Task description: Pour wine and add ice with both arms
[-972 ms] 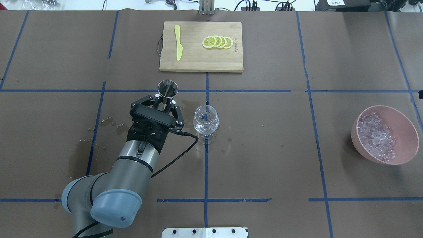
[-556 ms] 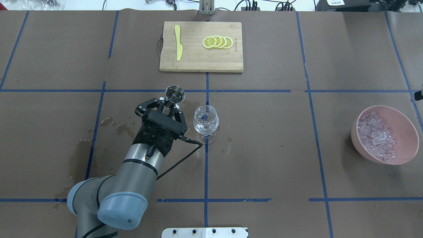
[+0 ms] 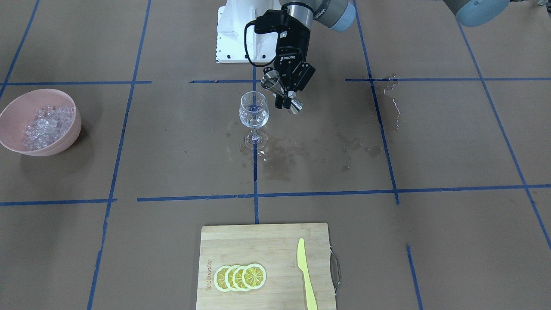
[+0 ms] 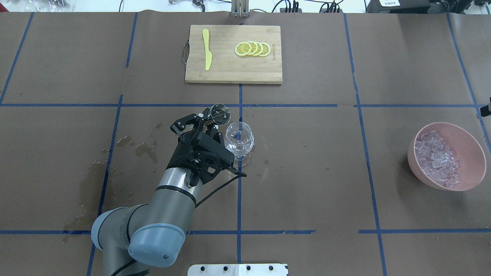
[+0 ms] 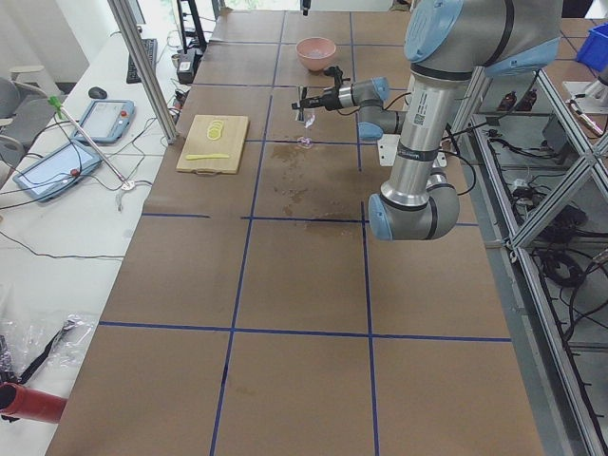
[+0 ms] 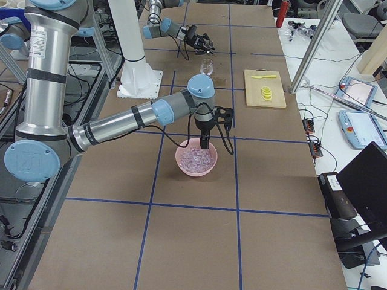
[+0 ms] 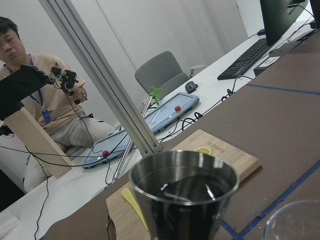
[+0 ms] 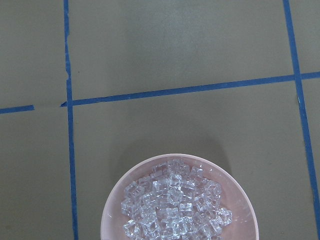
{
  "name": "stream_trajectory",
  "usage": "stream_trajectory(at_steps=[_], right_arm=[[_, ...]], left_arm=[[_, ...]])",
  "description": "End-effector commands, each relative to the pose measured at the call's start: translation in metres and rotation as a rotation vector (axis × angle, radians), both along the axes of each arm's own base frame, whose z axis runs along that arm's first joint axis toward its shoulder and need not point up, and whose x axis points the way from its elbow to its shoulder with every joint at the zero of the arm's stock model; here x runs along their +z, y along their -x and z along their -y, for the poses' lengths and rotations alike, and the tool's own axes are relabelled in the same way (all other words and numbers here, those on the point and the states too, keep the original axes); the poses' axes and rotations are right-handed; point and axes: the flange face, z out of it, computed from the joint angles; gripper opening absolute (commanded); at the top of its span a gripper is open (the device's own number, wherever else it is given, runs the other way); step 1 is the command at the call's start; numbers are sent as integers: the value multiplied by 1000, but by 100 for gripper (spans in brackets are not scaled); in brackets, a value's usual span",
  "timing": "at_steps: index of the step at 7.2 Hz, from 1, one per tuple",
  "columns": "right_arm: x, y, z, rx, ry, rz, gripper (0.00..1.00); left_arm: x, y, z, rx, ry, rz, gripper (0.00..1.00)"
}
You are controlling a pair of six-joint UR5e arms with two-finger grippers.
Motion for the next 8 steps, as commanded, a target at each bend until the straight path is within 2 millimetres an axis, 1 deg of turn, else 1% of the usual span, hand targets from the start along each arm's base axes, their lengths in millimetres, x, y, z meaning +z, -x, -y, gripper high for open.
stream_trajectory(at_steps=[1,4,6,8], right_arm=[[-1,0,0,0,-2,1,100],[-1,0,0,0,-2,1,100],[-1,0,0,0,-2,1,100],[-1,0,0,3,2,2,100]], left_arm=[[0,-1,0,12,-44,108,0],[-5,4,2,-5,-134,319,0],[-5,3,2,4,-172,424,0],[-9,7,3,-12,-203,522,0]])
